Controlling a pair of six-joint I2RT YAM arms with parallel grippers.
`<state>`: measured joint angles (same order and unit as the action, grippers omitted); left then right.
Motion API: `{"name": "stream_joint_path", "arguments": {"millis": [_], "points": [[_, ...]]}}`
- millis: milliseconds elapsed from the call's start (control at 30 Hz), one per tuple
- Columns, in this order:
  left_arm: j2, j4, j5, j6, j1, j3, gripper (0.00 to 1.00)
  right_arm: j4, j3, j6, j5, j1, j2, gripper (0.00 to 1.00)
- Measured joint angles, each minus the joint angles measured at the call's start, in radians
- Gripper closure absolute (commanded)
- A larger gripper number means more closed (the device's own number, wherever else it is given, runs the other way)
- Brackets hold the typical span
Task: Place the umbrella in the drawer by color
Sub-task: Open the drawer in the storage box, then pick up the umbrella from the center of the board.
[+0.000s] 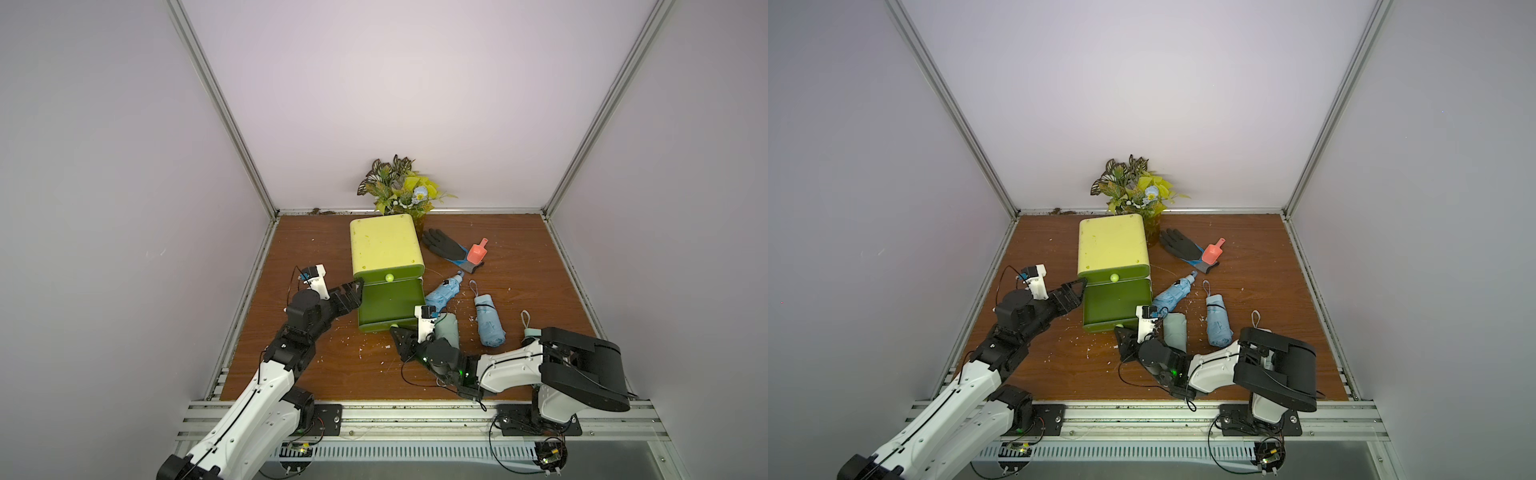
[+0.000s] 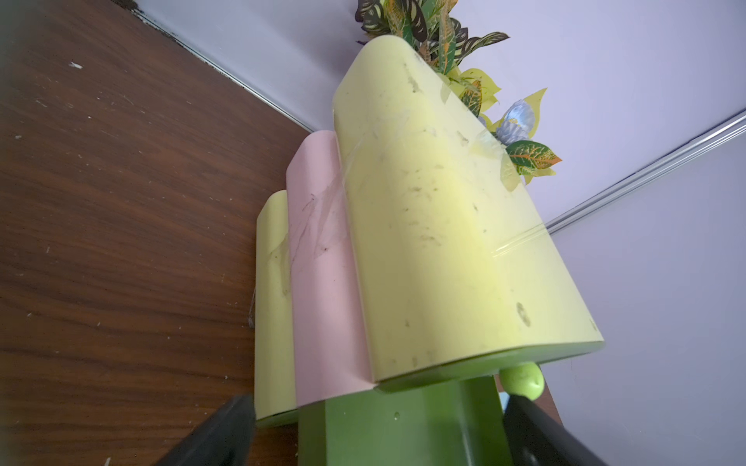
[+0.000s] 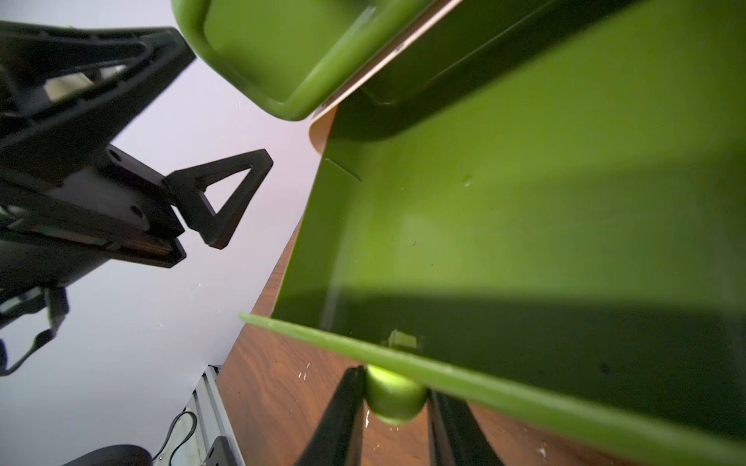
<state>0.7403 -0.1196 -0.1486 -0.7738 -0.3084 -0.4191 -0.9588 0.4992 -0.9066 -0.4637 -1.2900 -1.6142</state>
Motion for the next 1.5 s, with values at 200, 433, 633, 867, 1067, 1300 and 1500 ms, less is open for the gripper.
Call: {"name": "stream_joint_path", "arguments": {"millis": [200,433,633,867,1067,1300,1500], "points": [[-0.032,0.028,-0.014,-0.005,0.0,-0.019,0.0,0.024,0.0,0.003,0.002,-0.002,0.015,0.64],[-0.06,0.049,-0.073,-0.031,0.0,-0.065,0.0,0.115,-0.001,0.027,-0.001,-0.032,0.111,0.5],[-0.087,0.125,-0.094,-0.013,0.0,-0.153,0.0,0.185,-0.006,0.04,0.006,-0.036,0.163,0.4],[-0.111,0.225,-0.12,0.069,0.0,-0.267,0.0,0.36,-0.013,0.077,0.037,-0.037,0.255,0.02],[-0.115,0.33,-0.144,0.184,0.0,-0.332,0.0,0.735,0.119,0.228,0.008,-0.037,0.34,0.01],[-0.097,0.419,-0.153,0.309,0.0,-0.349,0.0,1.054,0.189,0.388,-0.249,-0.009,0.564,0.01],[-0.123,0.428,-0.136,0.368,0.0,-0.287,0.0,1.143,0.098,0.41,-0.283,0.2,0.763,0.01]]}}
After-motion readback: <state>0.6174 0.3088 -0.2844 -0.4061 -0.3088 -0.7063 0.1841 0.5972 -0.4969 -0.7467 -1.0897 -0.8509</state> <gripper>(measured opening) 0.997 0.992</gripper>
